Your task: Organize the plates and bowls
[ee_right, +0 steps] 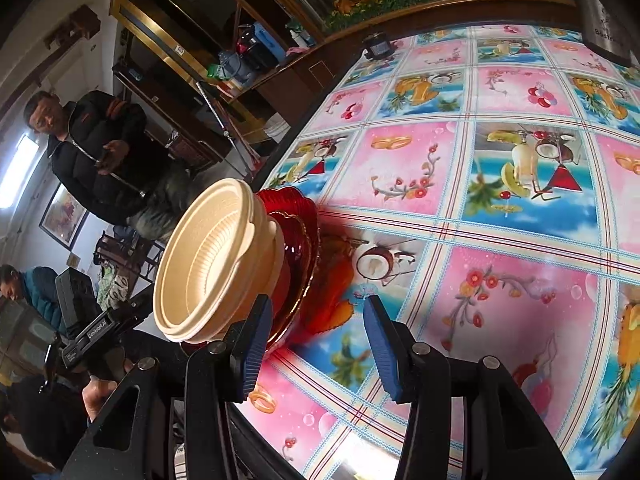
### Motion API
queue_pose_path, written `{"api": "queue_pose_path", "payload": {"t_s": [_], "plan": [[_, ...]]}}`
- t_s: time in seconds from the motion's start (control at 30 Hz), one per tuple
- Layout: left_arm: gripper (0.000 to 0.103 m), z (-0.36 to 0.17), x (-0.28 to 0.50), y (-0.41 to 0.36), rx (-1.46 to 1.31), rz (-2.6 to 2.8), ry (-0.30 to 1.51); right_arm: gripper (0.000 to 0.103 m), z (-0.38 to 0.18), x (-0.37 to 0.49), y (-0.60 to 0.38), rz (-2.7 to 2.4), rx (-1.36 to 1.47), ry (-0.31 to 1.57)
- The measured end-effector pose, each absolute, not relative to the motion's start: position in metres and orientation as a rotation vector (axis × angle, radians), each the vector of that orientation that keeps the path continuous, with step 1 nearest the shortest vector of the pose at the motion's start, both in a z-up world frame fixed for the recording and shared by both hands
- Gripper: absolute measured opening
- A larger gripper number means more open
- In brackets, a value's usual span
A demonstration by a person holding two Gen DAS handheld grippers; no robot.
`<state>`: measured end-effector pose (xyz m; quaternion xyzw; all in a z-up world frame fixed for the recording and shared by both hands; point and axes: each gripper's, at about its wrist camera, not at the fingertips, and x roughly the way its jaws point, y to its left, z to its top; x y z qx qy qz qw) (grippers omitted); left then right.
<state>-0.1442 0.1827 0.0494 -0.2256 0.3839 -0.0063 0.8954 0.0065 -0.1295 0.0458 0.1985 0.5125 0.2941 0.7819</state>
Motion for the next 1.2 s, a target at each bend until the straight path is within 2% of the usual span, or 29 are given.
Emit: {"api": "queue_pose_path", "payload": {"t_s": [0.53,0.6,0.67,0.73,0.77,0.8,1.0,1.03,1.07,1.2], "plan": [[0.079,0.03,-0.126,0.169,-0.444,-0.028,0.849,0.052,0.033,0.01,-0.107,0.642,0.393,1.143],[0.073,0.029,-0.123,0.168,-0.432,-0.01,0.849,0.052,0.029,0.013,-0.103,0.632,0.382,1.151],[0.053,0.028,-0.12,0.167,-0.422,-0.001,0.855,0.052,0.025,0.016,-0.1,0.632,0.376,1.159],[0.042,0.027,-0.117,0.167,-0.415,0.005,0.855,0.052,0.023,0.019,-0.096,0.627,0.37,1.164],[0.036,0.027,-0.115,0.166,-0.402,0.012,0.858,0.046,0.022,0.02,-0.095,0.62,0.363,1.165],[0.033,0.027,-0.114,0.164,-0.388,0.02,0.856,0.033,0.021,0.022,-0.093,0.619,0.356,1.169],[0.02,0.026,-0.102,0.155,-0.322,0.027,0.876,0.021,0.02,0.031,-0.074,0.607,0.292,1.173],[0.013,0.026,-0.099,0.152,-0.316,0.017,0.877,0.02,0.02,0.032,-0.071,0.612,0.285,1.174],[0.01,0.025,-0.098,0.149,-0.304,0.019,0.878,0.018,0.019,0.033,-0.068,0.612,0.277,1.176],[0.009,0.025,-0.097,0.145,-0.298,0.017,0.873,0.017,0.02,0.032,-0.068,0.611,0.285,1.171]]}}
